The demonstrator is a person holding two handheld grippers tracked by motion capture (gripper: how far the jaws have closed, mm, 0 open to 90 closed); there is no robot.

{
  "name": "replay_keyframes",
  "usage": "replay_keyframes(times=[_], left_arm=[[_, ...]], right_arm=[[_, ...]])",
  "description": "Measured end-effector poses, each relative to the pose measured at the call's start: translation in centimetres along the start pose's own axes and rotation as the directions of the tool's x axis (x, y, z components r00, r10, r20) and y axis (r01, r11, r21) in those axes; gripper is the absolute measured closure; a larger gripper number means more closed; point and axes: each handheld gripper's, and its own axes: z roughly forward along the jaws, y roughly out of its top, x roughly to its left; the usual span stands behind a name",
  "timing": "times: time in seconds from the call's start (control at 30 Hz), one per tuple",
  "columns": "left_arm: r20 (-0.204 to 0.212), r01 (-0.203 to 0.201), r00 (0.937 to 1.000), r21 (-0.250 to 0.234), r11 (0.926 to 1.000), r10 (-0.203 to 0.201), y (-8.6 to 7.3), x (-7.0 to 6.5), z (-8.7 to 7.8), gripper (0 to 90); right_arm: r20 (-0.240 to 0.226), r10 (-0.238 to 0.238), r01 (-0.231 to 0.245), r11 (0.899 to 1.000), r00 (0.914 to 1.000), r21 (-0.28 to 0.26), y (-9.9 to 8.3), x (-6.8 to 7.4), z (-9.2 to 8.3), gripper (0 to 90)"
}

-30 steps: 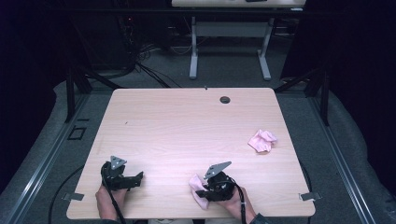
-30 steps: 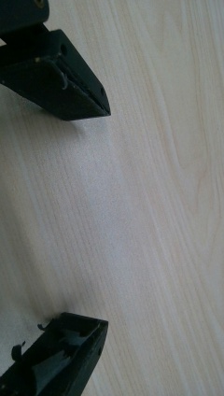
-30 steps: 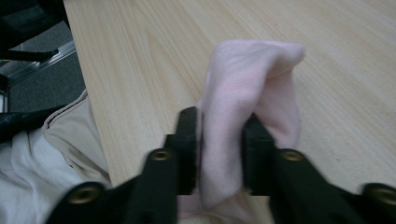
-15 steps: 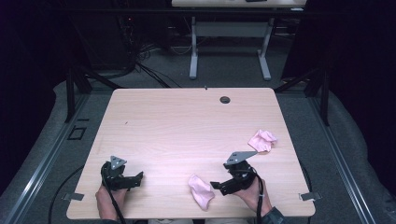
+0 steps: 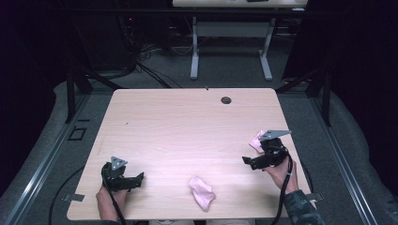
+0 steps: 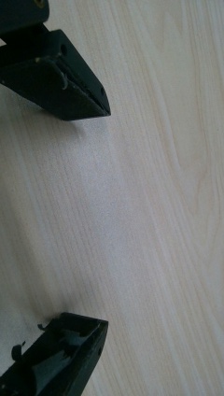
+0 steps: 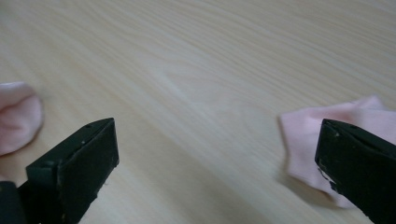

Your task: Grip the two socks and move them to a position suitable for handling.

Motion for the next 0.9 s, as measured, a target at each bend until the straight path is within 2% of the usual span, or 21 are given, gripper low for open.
replay_keyframes(times=[0.17, 0.37, 0.47, 0.67, 0.73, 0.83, 0.9], left_arm=[[0.0, 0.002, 1.0, 0.0, 1.0, -0.002, 0.0, 0.0, 0.0, 0.8], [0.0, 0.0, 1.0, 0.0, 1.0, 0.0, 0.0, 0.0, 0.0, 0.8], [0.0, 0.0, 1.0, 0.0, 1.0, 0.0, 0.0, 0.0, 0.0, 0.8], [0.0, 0.002, 1.0, 0.0, 1.0, -0.002, 0.0, 0.0, 0.0, 0.8], [0.0, 0.002, 1.0, 0.0, 1.0, -0.002, 0.0, 0.0, 0.0, 0.8], [0.0, 0.001, 1.0, 0.0, 1.0, -0.001, 0.0, 0.0, 0.0, 0.9], [0.0, 0.001, 1.0, 0.0, 1.0, -0.001, 0.0, 0.0, 0.0, 0.9]], right_arm=[[0.067, 0.058, -0.059, 0.998, 0.9961, 0.011, -0.1, -3.3, -0.2, 0.0], [0.133, 0.131, -0.136, 0.99, 0.9823, 0.024, -0.1, -6.7, 0.1, 0.1], [0.158, 0.144, -0.153, 0.987, 0.9769, 0.043, -0.1, -8.1, 0.8, 3.7], [0.186, 0.152, -0.168, 0.983, 0.9707, 0.077, -0.1, -9.1, 3.0, 16.1], [0.188, 0.148, -0.168, 0.981, 0.9711, 0.1, -0.3, -9.2, 3.8, 22.0], [0.207, 0.154, -0.183, 0.975, 0.9661, 0.126, -0.8, -9.2, 5.1, 29.5], [0.205, 0.158, -0.189, 0.972, 0.9659, 0.138, -1.1, -9.2, 5.6, 35.0]])
